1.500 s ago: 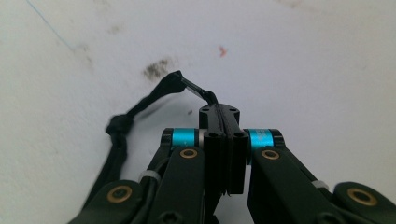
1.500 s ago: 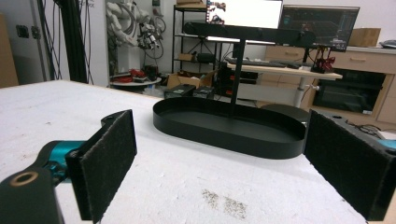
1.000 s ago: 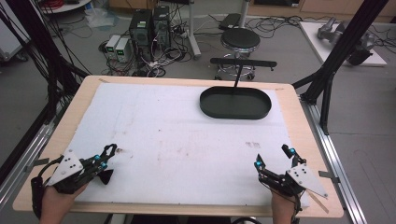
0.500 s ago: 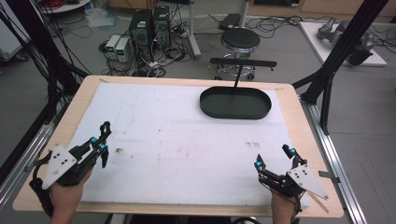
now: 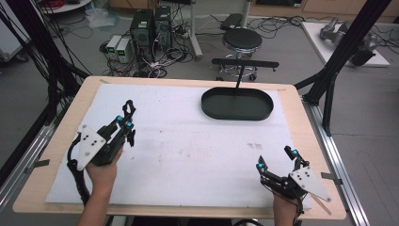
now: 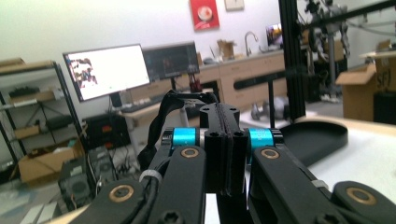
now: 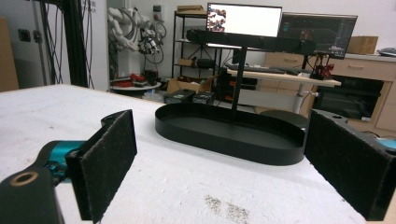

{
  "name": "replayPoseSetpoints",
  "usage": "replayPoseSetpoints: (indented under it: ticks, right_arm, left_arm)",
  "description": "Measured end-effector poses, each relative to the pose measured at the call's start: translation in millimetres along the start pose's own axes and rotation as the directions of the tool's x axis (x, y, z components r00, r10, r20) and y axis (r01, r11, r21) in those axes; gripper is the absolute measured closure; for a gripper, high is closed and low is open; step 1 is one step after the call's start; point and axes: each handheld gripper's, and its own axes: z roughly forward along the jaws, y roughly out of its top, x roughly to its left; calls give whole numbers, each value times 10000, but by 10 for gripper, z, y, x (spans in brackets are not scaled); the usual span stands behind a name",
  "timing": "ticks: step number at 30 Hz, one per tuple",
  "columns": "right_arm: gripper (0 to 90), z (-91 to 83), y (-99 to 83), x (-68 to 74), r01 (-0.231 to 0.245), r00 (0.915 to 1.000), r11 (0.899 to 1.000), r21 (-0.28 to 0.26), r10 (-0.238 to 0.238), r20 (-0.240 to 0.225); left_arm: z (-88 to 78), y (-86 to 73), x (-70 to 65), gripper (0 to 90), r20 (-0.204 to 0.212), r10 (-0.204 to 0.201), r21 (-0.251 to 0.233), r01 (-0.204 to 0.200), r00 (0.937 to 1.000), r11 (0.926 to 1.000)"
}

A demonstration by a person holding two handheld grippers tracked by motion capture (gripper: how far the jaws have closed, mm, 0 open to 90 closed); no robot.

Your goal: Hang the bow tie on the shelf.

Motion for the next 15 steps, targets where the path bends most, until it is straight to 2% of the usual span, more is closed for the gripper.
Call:
replayPoseSetpoints:
  ticks: [1,3,5,7,8,9,15]
  right_arm:
    - [91,0,0,0,0,10000,10000,0,0,0]
    - [91,-9,0,-14,-123,9999,9999,-113,123,13]
    - [91,-13,-1,-22,-188,9998,9997,-184,188,28]
    - [91,-17,-5,-31,-197,9998,9996,-199,198,29]
    - [90,-20,-5,-32,-275,9996,9994,-198,276,26]
    - [90,-20,-5,-32,-275,9996,9994,-198,276,26]
    - [91,-31,-22,-60,-406,9991,9987,-317,409,87]
  left_arm:
    - [0,0,0,888,0,0,0,0,10000,10000]
    - [111,51,-53,889,-87,48,-257,-50,10000,9997]
    - [286,118,-146,889,-63,41,-542,-44,10000,9985]
    - [341,136,-181,889,-58,60,-603,-63,10000,9982]
    - [459,164,-260,889,57,30,-738,-26,10000,9973]
    - [459,164,-260,889,57,30,-738,-26,10000,9973]
    - [809,179,-479,889,202,87,-911,-69,9998,9958]
